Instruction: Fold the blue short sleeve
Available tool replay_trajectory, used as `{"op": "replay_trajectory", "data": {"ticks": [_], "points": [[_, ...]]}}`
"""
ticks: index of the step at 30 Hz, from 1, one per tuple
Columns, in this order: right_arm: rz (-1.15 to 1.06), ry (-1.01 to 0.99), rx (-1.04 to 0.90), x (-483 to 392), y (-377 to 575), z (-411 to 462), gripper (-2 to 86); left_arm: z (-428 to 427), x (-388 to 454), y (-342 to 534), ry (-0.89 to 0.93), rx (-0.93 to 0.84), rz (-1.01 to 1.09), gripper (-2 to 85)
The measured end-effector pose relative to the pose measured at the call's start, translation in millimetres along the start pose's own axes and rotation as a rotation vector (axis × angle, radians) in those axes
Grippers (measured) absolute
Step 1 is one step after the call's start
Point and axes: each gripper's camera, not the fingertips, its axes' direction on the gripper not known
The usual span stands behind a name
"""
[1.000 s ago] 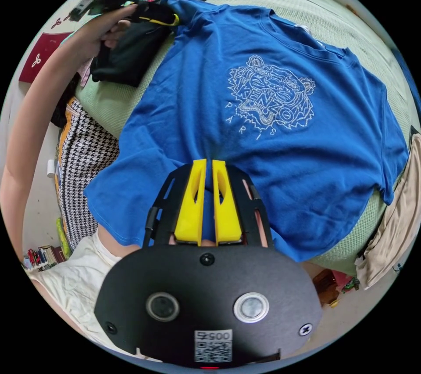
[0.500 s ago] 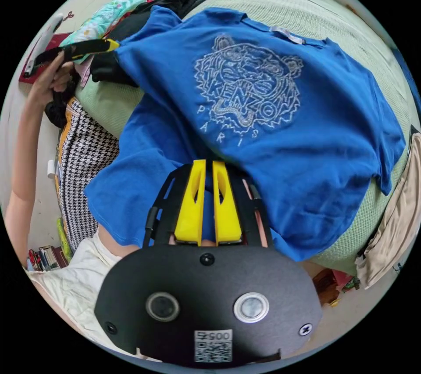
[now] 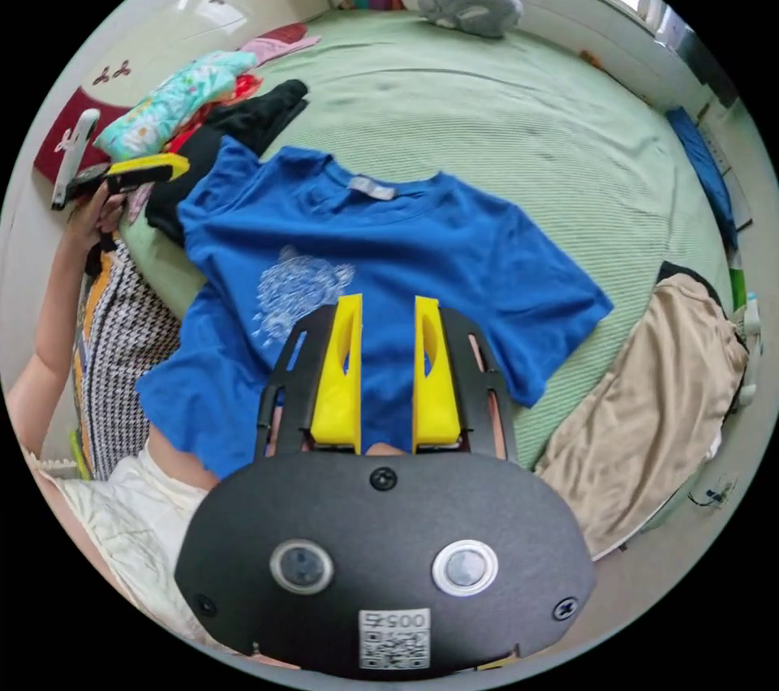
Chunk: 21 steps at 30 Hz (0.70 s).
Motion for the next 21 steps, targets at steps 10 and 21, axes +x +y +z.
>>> {"op": "replay_trajectory", "data": {"ticks": [10, 21], "points": [[0.210, 0.288, -0.104, 37.1, -73.8, 80.9, 7.4, 102.6, 54.1, -65.2, -0.083, -0.090, -0.010, 6.7], [0.323, 0.422, 0.143, 75.8, -127.7, 12.3, -1.0, 68.9, 68.9, -146.6, -0.060, 0.132, -0.013, 1.3]]}}
